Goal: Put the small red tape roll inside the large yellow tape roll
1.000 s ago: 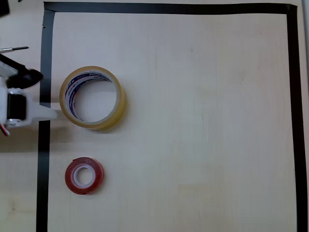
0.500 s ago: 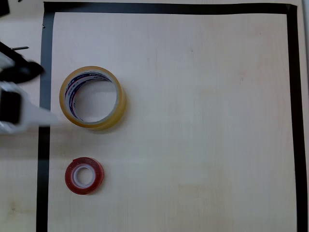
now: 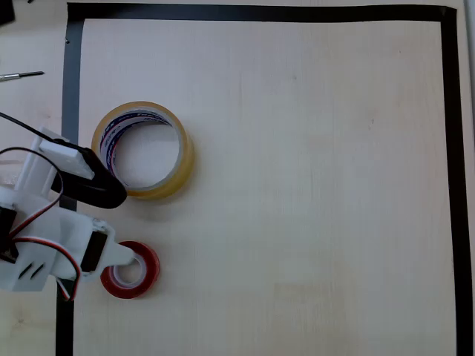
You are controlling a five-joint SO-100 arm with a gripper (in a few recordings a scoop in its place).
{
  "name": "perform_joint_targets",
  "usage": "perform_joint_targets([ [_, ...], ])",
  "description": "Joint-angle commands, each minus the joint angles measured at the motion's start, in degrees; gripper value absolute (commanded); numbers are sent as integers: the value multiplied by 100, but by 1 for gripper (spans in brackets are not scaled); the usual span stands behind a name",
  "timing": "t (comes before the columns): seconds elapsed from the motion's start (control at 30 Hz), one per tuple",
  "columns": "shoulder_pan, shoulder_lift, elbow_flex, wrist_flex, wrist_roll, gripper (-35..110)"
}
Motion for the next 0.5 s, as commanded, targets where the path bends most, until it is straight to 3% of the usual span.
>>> perform_joint_targets([
  [0.0,70,387,-114,35,-79,23],
  [0.47,246,-510,457,-817,-79,28],
])
